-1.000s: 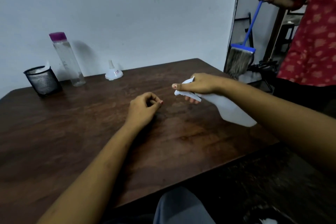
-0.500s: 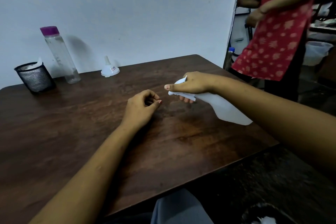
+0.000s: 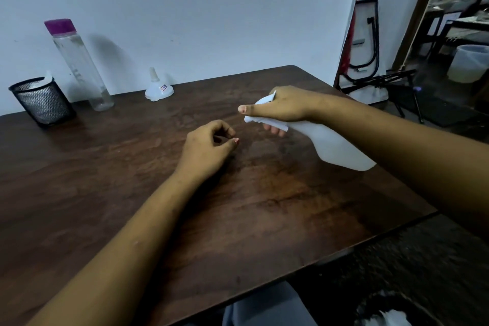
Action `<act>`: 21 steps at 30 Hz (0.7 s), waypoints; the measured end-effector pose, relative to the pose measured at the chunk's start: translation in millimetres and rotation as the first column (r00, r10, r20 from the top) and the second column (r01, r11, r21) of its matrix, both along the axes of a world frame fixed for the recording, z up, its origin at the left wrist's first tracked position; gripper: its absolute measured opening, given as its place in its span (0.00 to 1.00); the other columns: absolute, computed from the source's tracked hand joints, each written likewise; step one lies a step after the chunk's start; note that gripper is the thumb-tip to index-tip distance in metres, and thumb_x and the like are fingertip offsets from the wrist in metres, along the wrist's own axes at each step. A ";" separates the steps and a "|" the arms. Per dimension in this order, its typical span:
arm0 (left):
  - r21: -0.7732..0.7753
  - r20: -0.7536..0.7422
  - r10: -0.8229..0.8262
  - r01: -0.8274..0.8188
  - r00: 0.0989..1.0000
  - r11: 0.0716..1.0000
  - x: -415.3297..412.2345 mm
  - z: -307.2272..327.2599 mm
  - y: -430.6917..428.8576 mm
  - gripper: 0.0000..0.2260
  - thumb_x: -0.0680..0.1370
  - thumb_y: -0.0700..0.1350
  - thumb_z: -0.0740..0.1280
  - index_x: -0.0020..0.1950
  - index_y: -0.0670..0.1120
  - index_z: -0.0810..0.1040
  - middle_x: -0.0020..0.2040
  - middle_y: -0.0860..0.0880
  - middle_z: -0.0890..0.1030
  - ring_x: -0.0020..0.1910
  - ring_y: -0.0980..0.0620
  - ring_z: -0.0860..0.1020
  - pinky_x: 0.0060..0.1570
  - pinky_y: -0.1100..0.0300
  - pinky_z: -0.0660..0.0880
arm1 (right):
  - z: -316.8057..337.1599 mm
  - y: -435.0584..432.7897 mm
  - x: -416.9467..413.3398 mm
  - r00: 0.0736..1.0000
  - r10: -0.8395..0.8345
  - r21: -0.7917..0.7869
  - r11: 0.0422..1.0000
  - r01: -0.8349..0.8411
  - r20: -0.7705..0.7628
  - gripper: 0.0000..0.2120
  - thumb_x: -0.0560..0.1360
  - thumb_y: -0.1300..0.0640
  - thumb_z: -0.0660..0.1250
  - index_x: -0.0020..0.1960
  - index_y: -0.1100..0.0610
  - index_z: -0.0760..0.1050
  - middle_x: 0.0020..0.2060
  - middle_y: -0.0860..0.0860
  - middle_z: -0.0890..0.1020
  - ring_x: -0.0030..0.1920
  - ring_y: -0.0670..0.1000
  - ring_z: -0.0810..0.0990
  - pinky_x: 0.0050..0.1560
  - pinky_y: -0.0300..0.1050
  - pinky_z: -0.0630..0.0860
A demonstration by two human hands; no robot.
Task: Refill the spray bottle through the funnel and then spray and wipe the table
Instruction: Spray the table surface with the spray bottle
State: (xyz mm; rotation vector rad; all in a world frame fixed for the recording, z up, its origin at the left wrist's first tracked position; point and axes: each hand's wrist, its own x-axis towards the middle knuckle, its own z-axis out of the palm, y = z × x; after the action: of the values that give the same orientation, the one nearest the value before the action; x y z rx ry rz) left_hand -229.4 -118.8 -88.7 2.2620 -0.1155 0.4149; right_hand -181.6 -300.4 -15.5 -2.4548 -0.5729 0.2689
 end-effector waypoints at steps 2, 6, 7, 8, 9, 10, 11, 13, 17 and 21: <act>-0.019 -0.003 -0.001 0.001 1.000 1.000 -0.2 -1.7 -0.2 0.02 0.72 0.43 0.71 0.43 0.48 0.79 0.40 0.56 0.81 0.42 0.53 0.80 0.49 0.56 0.77 | -1.5 0.8 -1.8 0.999 0.026 -0.033 0.999 -0.027 -0.023 0.22 0.74 0.33 0.58 0.45 0.49 0.81 0.40 0.52 0.84 0.36 0.49 0.84 0.42 0.42 0.81; -0.018 0.004 0.008 -0.008 1.000 1.000 -0.8 -2.6 1.0 0.02 0.72 0.44 0.71 0.42 0.50 0.79 0.42 0.55 0.81 0.44 0.53 0.80 0.51 0.53 0.77 | -6.1 6.6 -4.8 0.988 -0.013 -0.186 0.982 0.042 0.153 0.23 0.72 0.29 0.57 0.34 0.44 0.79 0.32 0.49 0.84 0.31 0.45 0.83 0.43 0.42 0.77; -0.023 0.005 0.011 -0.011 1.000 1.000 -1.1 -2.7 1.5 0.02 0.72 0.44 0.71 0.42 0.50 0.79 0.42 0.55 0.81 0.44 0.53 0.80 0.51 0.53 0.77 | -4.9 7.0 -4.9 0.982 -0.032 -0.191 0.979 0.067 0.184 0.24 0.71 0.28 0.56 0.31 0.44 0.77 0.31 0.49 0.84 0.30 0.45 0.82 0.45 0.43 0.77; -0.027 0.006 0.015 -0.015 1.000 1.000 -1.5 -2.6 2.0 0.02 0.72 0.44 0.71 0.42 0.50 0.79 0.42 0.54 0.81 0.44 0.53 0.80 0.51 0.52 0.77 | -3.3 7.1 -5.0 0.980 -0.040 -0.179 0.981 0.075 0.193 0.24 0.71 0.28 0.56 0.30 0.43 0.77 0.31 0.49 0.84 0.29 0.46 0.82 0.46 0.44 0.78; -0.029 0.007 0.019 -0.019 1.000 0.999 -1.9 -2.6 2.7 0.02 0.72 0.44 0.71 0.42 0.50 0.79 0.43 0.54 0.81 0.44 0.53 0.80 0.51 0.52 0.77 | -2.0 7.4 -5.0 0.982 -0.041 -0.157 0.985 0.070 0.183 0.23 0.71 0.28 0.56 0.30 0.42 0.77 0.30 0.48 0.83 0.28 0.46 0.82 0.47 0.44 0.78; -0.031 0.008 0.022 -0.022 1.000 0.999 -2.5 -2.6 3.4 0.02 0.72 0.44 0.71 0.42 0.50 0.79 0.43 0.55 0.81 0.44 0.53 0.80 0.51 0.52 0.77 | -0.7 7.3 -5.3 0.986 -0.033 -0.133 0.990 0.055 0.165 0.23 0.71 0.29 0.56 0.28 0.41 0.77 0.28 0.47 0.82 0.28 0.46 0.82 0.46 0.44 0.79; -0.034 0.009 0.025 -0.025 1.000 0.999 -2.8 -2.6 3.8 0.02 0.72 0.44 0.71 0.42 0.50 0.79 0.43 0.55 0.81 0.44 0.53 0.80 0.51 0.52 0.77 | 0.5 7.5 -6.0 0.989 -0.019 -0.110 0.993 0.035 0.146 0.23 0.72 0.30 0.57 0.27 0.41 0.77 0.27 0.47 0.81 0.28 0.47 0.82 0.45 0.43 0.79; -0.040 0.009 0.031 -0.030 0.999 0.999 -2.8 -2.6 4.7 0.02 0.72 0.44 0.71 0.42 0.50 0.79 0.42 0.55 0.81 0.43 0.53 0.80 0.51 0.52 0.77 | 1.2 6.4 -5.9 0.995 0.003 -0.053 0.999 0.002 0.097 0.21 0.73 0.31 0.58 0.32 0.42 0.78 0.30 0.47 0.82 0.31 0.47 0.83 0.42 0.41 0.78; -0.033 0.006 0.038 -0.038 0.999 0.999 -3.4 -2.6 6.6 0.04 0.72 0.45 0.71 0.40 0.53 0.77 0.41 0.56 0.81 0.44 0.53 0.80 0.51 0.51 0.77 | -1.3 3.0 -3.8 0.996 0.043 -0.074 0.997 -0.037 0.076 0.21 0.75 0.33 0.56 0.39 0.45 0.80 0.36 0.49 0.85 0.37 0.45 0.83 0.42 0.36 0.75; -0.019 0.004 0.048 -0.048 0.999 0.999 -3.1 -3.4 10.3 0.06 0.71 0.47 0.71 0.38 0.56 0.75 0.44 0.54 0.81 0.45 0.53 0.80 0.53 0.49 0.77 | -6.2 3.9 -2.5 0.988 0.008 -0.152 0.988 0.016 0.153 0.23 0.75 0.31 0.53 0.38 0.43 0.80 0.33 0.48 0.84 0.38 0.43 0.82 0.48 0.40 0.77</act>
State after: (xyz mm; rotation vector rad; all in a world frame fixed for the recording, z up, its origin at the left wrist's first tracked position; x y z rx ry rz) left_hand -232.5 -108.5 -92.1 2.2493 -0.0596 0.4452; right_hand -184.2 -296.5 -21.7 -2.6411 -0.6333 0.1260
